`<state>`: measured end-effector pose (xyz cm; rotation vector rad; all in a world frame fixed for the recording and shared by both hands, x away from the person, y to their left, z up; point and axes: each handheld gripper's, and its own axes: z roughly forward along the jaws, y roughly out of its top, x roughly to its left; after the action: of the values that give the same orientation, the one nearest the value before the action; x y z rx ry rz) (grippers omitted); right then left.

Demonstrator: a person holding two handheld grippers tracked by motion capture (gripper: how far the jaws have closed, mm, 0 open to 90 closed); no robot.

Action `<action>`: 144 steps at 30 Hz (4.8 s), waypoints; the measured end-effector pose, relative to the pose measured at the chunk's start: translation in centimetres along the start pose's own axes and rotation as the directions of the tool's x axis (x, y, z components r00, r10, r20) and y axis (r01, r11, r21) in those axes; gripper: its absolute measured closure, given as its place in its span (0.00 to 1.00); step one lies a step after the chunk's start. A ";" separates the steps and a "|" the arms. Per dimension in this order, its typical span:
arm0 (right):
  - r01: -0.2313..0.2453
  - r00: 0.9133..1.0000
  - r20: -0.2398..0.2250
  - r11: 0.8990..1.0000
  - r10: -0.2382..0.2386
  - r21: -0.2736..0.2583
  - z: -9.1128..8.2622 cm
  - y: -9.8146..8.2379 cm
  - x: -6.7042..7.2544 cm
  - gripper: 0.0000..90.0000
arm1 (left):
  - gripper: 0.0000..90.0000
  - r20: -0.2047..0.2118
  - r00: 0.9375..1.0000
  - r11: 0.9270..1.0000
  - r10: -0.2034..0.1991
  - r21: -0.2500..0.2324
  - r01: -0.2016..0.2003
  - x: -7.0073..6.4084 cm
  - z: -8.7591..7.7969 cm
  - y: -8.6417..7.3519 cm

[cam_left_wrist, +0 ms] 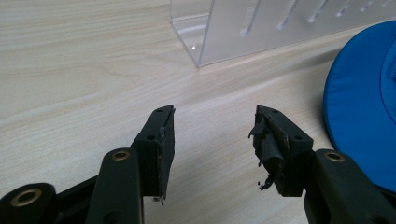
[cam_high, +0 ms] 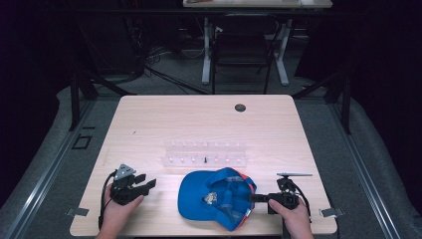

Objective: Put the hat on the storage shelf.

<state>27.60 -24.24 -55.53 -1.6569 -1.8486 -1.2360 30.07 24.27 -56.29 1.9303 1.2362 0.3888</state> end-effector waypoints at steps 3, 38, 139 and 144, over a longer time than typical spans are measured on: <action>0.005 1.000 0.001 1.000 -0.005 0.004 -0.2 0.1 0.1 0.86 | 0.54 0.001 1.000 1.000 -0.002 -0.008 0.002 0.0 0.0 0.0; 0.042 0.948 0.306 0.986 -0.091 0.164 -4.4 5.3 6.0 0.86 | 0.54 0.000 1.000 1.000 0.016 -0.013 -0.016 -0.3 -0.1 0.0; -0.066 0.995 0.090 0.983 0.051 0.171 -9.4 15.5 17.9 0.87 | 0.54 0.005 1.000 1.000 0.018 0.001 -0.018 -0.4 0.0 0.1; -0.063 0.995 0.089 0.985 0.049 0.160 -9.4 15.9 18.2 0.87 | 0.54 0.005 1.000 1.000 0.018 0.000 -0.018 -0.4 0.0 0.1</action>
<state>35.33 -21.76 -30.89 -1.6827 -1.8840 -0.9779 29.99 23.90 -56.16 1.9425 1.2162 0.3938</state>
